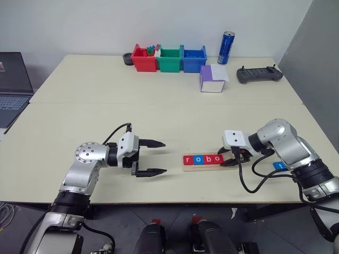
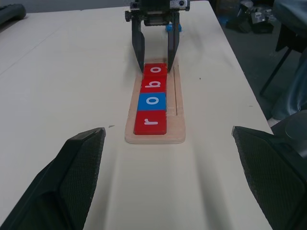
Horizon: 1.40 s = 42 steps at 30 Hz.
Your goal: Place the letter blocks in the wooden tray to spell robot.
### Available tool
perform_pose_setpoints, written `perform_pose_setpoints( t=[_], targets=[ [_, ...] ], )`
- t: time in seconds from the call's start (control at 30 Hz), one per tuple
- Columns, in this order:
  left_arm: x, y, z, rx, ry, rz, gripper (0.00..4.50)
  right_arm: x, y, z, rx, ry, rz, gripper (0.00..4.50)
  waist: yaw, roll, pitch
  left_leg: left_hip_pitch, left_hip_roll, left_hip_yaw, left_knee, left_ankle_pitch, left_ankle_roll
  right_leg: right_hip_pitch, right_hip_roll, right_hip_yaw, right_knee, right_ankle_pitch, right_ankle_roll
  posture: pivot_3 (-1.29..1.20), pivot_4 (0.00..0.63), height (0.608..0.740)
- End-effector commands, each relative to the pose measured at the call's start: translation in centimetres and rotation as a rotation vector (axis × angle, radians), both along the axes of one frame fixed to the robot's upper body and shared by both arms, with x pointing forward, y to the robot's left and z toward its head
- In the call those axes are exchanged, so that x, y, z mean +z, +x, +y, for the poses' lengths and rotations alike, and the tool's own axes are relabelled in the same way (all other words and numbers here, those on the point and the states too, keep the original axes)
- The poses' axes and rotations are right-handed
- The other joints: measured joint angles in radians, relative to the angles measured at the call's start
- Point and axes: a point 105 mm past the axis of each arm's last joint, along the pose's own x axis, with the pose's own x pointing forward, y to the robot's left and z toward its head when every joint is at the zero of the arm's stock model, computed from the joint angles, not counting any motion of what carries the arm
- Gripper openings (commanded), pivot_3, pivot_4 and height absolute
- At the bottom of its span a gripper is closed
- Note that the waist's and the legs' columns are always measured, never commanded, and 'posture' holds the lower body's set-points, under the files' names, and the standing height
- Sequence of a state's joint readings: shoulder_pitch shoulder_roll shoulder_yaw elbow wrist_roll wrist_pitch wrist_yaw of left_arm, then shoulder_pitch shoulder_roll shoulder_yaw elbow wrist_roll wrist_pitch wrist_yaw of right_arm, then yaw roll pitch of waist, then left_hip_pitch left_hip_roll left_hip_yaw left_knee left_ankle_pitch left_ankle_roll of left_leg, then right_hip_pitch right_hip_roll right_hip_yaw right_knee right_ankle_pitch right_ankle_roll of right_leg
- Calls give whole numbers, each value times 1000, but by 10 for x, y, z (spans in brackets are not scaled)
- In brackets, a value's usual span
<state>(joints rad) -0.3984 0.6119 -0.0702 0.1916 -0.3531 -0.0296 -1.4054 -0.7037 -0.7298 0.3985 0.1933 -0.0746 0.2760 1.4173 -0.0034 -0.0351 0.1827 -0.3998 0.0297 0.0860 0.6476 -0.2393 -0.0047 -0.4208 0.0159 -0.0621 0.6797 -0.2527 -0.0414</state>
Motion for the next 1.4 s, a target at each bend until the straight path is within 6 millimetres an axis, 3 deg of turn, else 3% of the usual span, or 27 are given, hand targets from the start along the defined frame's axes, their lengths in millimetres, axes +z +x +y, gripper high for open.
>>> perform_pose_setpoints(
  t=[0.03,0.13,0.37,0.53,0.73,0.8,0.93,1.07,1.17,1.4],
  targets=[
    [10,2,1,1,-9,-44,4500,17,4,4,20,25,-50,3532,0,0,0,0,0,0,0,0,0,0,0,0,0,0,0,0,150,740],
    [10,2,1,0,-9,-44,4500,28,4,5,25,60,-65,4477,0,0,0,0,0,0,0,0,0,0,0,0,0,0,0,0,150,740],
    [10,2,1,-1,-10,-45,4500,63,4,-4,-18,149,-130,4477,2,0,0,0,0,0,0,0,0,0,0,0,0,0,0,0,150,740],
    [10,1,2,1,-12,-44,4500,72,0,-39,-229,229,-124,4477,3,0,0,0,0,0,0,0,0,0,-1,0,0,0,0,0,150,740],
    [8,0,4,4,-17,-37,4500,84,-21,-85,-627,368,-158,4477,4,0,0,0,0,0,-1,0,0,0,-1,0,-1,-1,-1,0,150,740],
    [7,0,3,1,-20,-34,4500,78,-33,-101,-766,404,-160,4477,3,0,0,0,0,0,-1,0,0,0,-1,0,0,-1,-1,0,150,740],
    [7,3,-2,-18,-30,-31,4500,47,-64,-138,-1020,338,-164,4477,9,0,-1,0,0,-2,-1,0,0,1,-1,-2,-1,-1,-1,0,150,740],
    [8,6,-5,-43,-27,-32,4500,40,-81,-159,-1168,331,-202,4477,3,1,-2,0,-1,-1,-1,0,0,0,-1,-1,-1,-1,-1,0,150,740],
    [7,8,-7,-65,-25,-27,4500,41,-85,-169,-1269,346,-252,4477,-2,1,-2,0,0,-1,-1,0,0,1,0,-1,-1,-1,0,0,150,740],
    [5,10,-16,-113,-29,-15,4500,27,-97,-167,-1338,343,-209,4477,1,1,-2,-1,-1,-2,-1,0,0,1,0,-1,-2,-1,0,0,150,740]
  ],
)
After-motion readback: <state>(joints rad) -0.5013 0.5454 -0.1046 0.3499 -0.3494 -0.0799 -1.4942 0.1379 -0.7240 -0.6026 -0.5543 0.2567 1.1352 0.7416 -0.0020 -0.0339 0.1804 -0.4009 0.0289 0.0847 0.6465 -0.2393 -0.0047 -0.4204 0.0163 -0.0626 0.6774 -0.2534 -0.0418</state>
